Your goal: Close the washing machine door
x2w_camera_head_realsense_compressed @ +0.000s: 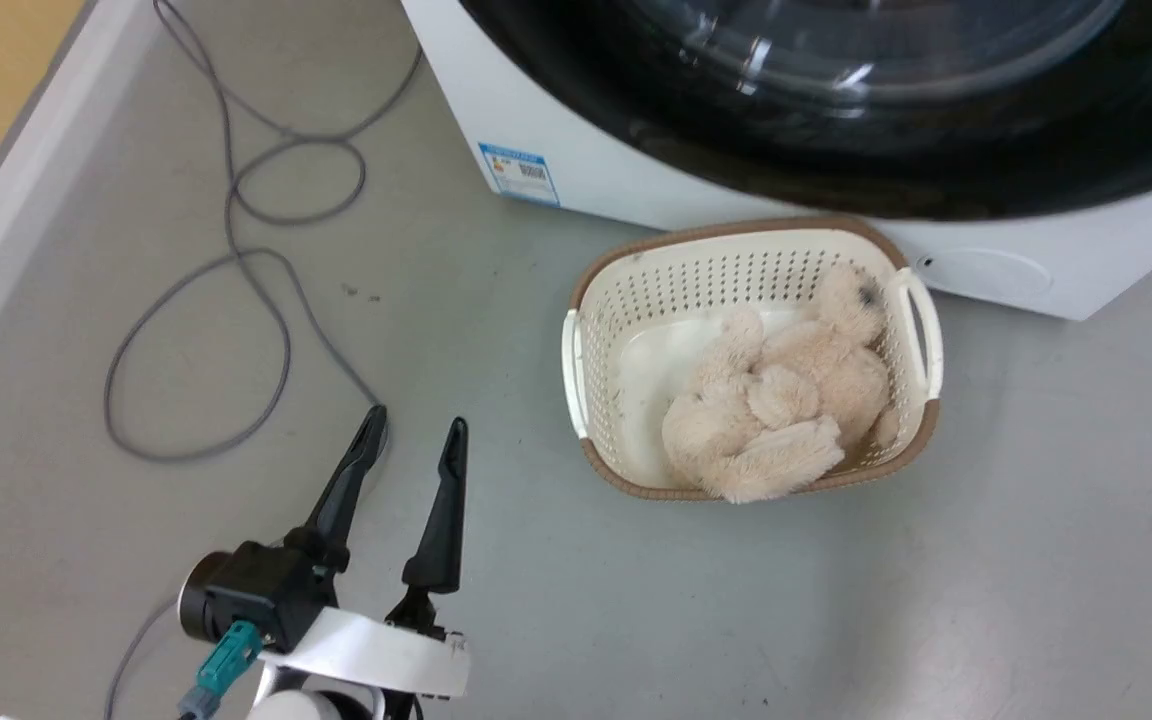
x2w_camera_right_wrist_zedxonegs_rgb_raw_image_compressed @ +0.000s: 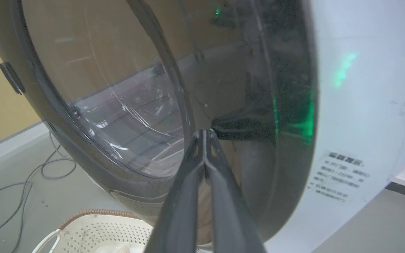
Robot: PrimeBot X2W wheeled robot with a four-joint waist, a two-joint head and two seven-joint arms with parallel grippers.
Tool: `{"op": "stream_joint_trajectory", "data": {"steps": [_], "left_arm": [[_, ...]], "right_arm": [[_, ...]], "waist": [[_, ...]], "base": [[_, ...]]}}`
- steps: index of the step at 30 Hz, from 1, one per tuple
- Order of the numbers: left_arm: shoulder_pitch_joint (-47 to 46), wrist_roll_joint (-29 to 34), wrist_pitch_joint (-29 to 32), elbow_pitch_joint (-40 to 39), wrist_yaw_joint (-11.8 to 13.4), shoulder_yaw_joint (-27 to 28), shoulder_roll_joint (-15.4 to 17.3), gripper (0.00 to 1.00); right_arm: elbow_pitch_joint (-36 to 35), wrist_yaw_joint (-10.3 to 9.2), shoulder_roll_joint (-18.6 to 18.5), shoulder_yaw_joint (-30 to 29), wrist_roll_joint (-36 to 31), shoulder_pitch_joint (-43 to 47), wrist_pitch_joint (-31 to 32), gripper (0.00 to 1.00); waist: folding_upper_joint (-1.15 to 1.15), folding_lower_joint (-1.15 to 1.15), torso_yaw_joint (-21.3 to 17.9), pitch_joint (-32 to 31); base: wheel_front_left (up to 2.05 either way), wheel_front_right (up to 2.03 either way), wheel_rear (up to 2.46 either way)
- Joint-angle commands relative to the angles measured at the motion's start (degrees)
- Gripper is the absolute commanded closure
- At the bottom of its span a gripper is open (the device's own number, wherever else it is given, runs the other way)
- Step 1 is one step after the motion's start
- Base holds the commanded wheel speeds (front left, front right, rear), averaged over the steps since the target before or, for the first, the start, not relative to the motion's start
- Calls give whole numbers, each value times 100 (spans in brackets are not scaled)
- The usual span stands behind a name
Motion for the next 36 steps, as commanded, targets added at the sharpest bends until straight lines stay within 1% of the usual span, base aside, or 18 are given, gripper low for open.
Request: {"op": "stream_joint_trajectory", "data": {"steps": [1, 7, 12, 16, 22, 25, 29, 33, 36], "left_arm": [[-122, -21, -31, 12, -26, -18, -6, 0], [-222, -36, -31, 51, -26, -31, -14, 0], [-243, -32, -31, 70, -26, -25, -18, 0], [-204, -10, -31, 92, -26, 10, -20, 0], [-118, 30, -31, 129, -26, 124, -22, 0], [-32, 71, -31, 180, -26, 215, -22, 0], [107, 130, -31, 278, -26, 368, -23, 0], [247, 213, -31, 398, -26, 493, -23, 0], [322, 298, -31, 495, -26, 555, -23, 0]], "right_arm": [[93, -11, -27, -48, -52, -170, 37, 100], [607, -11, 45, -278, -240, -674, 170, 100], [846, -11, 188, -443, -425, -908, 28, 100], [978, -11, 307, -399, -449, -841, -136, 100], [1036, -11, 447, -121, -322, -405, -503, 100], [917, -11, 549, 76, -241, -51, -713, 100], [584, -11, 710, 140, -170, 573, -911, 100], [91, -11, 877, 34, -153, 1319, -961, 100], [-474, -11, 990, -101, -227, 1930, -966, 100]], "waist": [[0, -1, 39, 74], [0, -1, 67, 153], [0, -1, 56, 136], [0, -1, -15, -3], [0, -1, -253, -443], [0, -1, -432, -747], [0, -1, -682, -1146], [0, -1, -885, -1507], [0, -1, -1006, -1715]], "base": [[0, 0, 0], [0, 0, 0], [0, 0, 0], [0, 0, 0], [0, 0, 0], [0, 0, 0], [0, 0, 0], [0, 0, 0], [0, 0, 0]]}}
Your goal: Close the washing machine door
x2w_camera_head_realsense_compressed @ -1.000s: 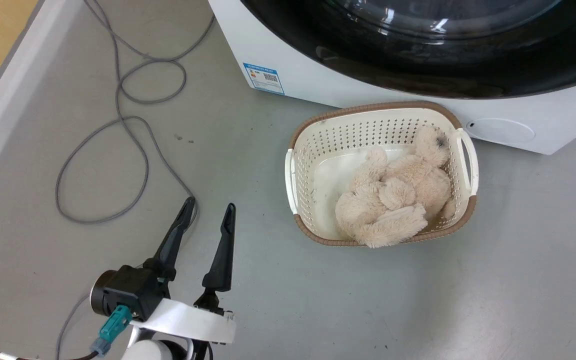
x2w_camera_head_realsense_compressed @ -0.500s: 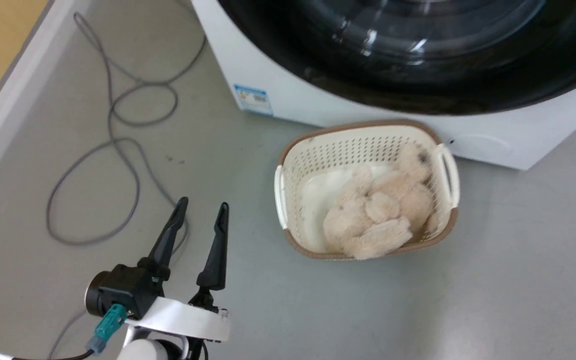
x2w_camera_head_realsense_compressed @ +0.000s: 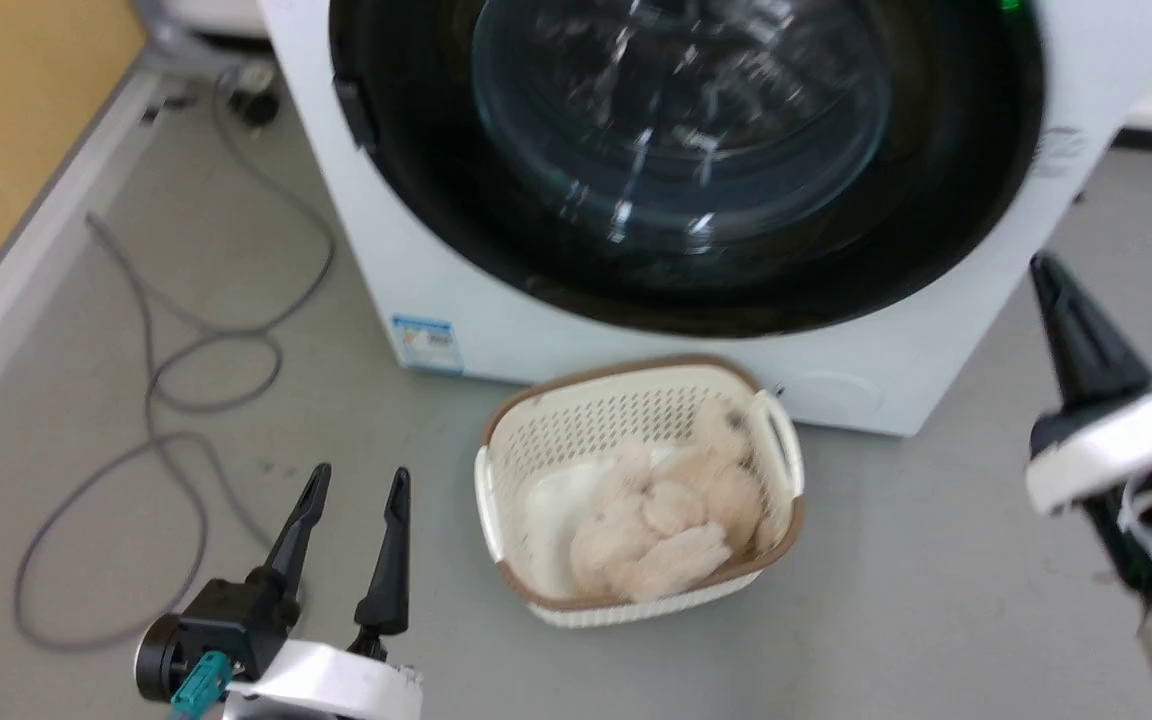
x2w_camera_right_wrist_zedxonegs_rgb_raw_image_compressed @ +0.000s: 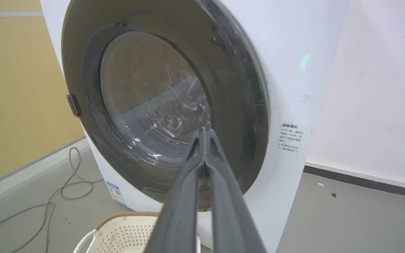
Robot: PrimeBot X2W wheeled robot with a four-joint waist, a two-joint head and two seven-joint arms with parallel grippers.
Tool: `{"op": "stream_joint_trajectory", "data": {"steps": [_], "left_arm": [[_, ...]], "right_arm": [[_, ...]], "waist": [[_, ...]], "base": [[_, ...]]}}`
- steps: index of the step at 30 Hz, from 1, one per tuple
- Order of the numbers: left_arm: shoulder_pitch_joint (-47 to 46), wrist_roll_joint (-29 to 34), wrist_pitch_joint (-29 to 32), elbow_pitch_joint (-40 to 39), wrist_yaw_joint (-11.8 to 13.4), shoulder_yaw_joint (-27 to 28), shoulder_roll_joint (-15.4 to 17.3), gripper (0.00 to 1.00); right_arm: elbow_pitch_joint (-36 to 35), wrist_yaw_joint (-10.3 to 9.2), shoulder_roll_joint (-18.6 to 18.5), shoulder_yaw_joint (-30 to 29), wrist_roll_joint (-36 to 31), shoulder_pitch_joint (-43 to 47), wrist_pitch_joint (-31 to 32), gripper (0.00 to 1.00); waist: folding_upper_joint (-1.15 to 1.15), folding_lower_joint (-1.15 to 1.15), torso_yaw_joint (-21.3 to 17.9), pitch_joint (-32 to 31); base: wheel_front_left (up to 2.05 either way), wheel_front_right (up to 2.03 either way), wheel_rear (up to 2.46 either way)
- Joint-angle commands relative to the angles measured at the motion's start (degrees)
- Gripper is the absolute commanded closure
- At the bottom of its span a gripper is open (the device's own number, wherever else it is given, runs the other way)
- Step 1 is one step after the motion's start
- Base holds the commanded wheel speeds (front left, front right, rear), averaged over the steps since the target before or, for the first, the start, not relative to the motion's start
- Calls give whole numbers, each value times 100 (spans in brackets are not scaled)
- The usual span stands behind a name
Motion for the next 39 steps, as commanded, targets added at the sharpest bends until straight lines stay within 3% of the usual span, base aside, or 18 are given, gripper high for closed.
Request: {"op": "stream_joint_trajectory", "data": {"steps": [1, 6, 14, 23, 24, 25, 26, 39], "left_arm": [[99, 48, -31, 42, -25, 49, -5, 0], [251, 118, -31, 86, -25, 105, -5, 0], [487, 80, -31, 165, 45, 101, -5, 0], [560, 76, -32, 227, 98, 18, -6, 0], [567, 72, -32, 235, 106, 11, -6, 0], [571, 69, -32, 243, 113, 4, -6, 0], [573, 69, -32, 249, 120, -2, -6, 0], [591, 252, -32, 239, 207, -43, -6, 0]], "right_arm": [[-238, -8, 98, -94, -8, 319, -21, 100], [-986, -8, 376, -501, -254, 1243, -22, 100], [-1944, -8, 1151, -1026, -975, 2629, -23, 100], [-2340, -8, 1555, -1197, -1359, 3280, -23, 100], [-2336, -8, 1585, -1222, -1396, 3321, -23, 77], [-2329, -8, 1610, -1240, -1432, 3360, -23, 35], [-2329, -8, 1630, -1252, -1466, 3392, -23, 0], [-2357, -8, 1777, -1283, -1621, 3512, -24, 0]], "waist": [[0, 0, -266, -309], [0, 0, -460, -540], [0, 0, -658, -814], [0, 0, -735, -878], [0, 0, -737, -882], [0, 0, -736, -884], [0, 0, -733, -884], [0, 0, -707, -819]], "base": [[0, 0, 0], [0, 0, 0], [0, 0, 0], [0, 0, 0], [0, 0, 0], [0, 0, 0], [0, 0, 0], [0, 0, 0]]}}
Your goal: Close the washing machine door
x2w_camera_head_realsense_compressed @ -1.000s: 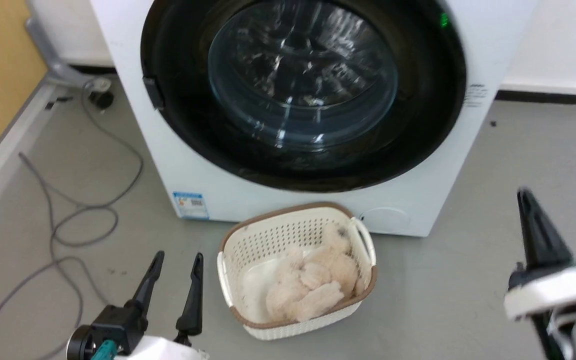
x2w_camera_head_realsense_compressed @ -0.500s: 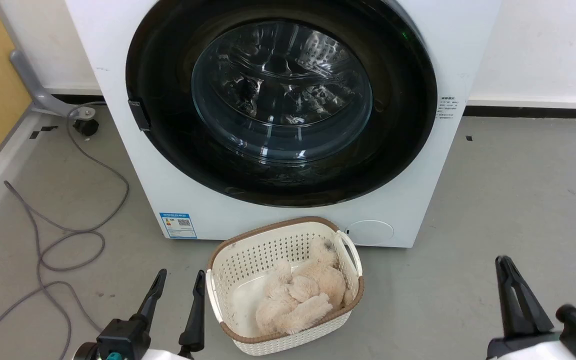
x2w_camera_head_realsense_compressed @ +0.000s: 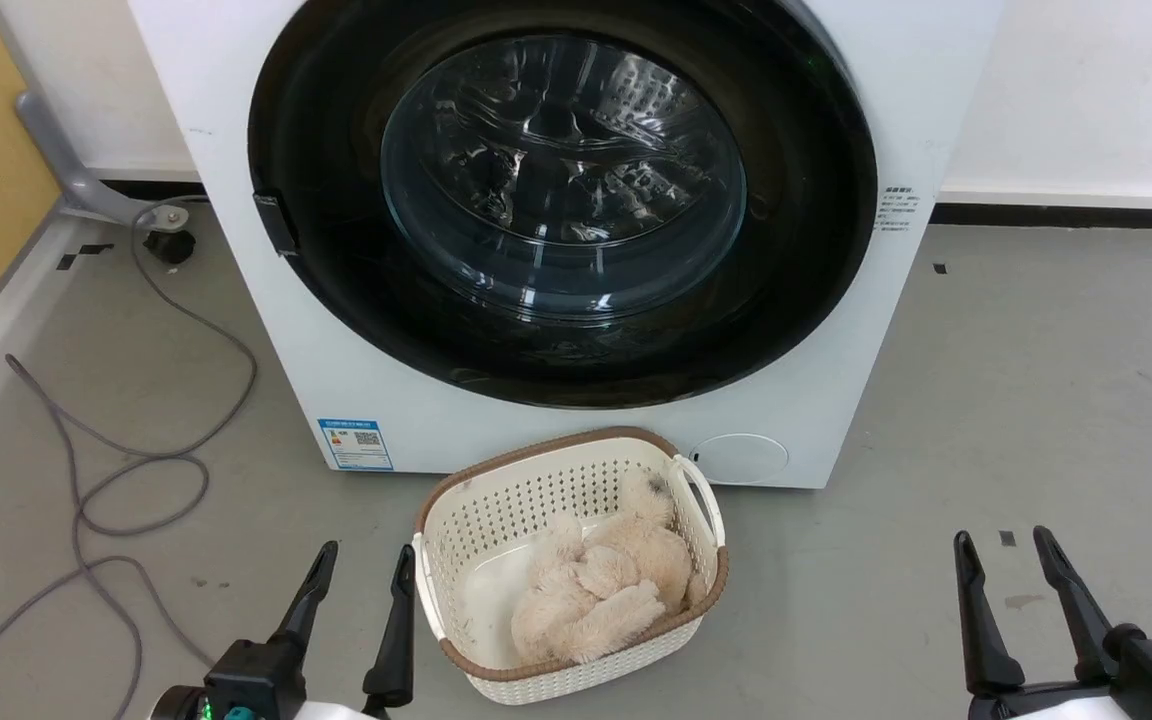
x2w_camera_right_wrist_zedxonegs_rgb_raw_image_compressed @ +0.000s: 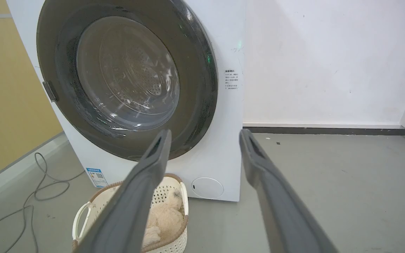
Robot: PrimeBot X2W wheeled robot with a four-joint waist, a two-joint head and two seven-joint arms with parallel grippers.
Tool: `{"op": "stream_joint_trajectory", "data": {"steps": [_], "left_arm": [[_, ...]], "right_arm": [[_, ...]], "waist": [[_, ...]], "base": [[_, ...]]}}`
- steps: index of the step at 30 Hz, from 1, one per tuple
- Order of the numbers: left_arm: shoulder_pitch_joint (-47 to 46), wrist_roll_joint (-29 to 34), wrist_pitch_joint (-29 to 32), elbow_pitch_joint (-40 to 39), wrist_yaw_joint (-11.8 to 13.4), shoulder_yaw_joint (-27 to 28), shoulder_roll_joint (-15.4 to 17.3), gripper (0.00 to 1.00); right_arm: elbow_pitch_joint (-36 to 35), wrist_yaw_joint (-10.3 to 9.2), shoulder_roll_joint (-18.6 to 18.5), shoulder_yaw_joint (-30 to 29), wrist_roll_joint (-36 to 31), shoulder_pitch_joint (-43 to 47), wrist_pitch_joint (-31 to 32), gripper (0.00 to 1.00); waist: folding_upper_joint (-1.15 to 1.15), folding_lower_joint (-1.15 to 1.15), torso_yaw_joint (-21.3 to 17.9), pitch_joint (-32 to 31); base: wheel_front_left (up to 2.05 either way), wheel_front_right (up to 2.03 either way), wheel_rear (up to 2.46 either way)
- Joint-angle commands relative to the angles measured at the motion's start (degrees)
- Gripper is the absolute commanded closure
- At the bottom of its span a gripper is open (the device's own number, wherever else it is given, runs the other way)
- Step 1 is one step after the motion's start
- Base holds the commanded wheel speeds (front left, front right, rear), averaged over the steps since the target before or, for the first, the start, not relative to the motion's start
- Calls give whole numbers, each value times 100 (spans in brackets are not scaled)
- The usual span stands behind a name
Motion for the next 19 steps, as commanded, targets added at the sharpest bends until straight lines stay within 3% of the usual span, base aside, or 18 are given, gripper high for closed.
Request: {"op": "stream_joint_trajectory", "data": {"steps": [1, 15, 16, 19], "left_arm": [[60, 18, -32, -11, 33, -5, 2, 0], [45, -61, -32, -48, 31, 7, 2, 0], [0, -84, 1, -37, 25, 4, 0, 100], [-1, -121, 10, -26, 24, 4, -1, 100]], "right_arm": [[-30, -4, 29, 8, -49, 74, -24, 0], [-19, -4, 50, 48, -74, 38, -24, 0], [1, 0, 21, 41, -41, 0, 1, 100], [4, 0, 20, 37, -41, -2, 3, 100]], "waist": [[0, 1, 4, 7], [0, 1, 25, 23], [0, 1, 25, 23], [0, 1, 25, 23]], "base": [[0, 0, 0], [0, 0, 0], [0, 0, 0], [0, 0, 0]]}}
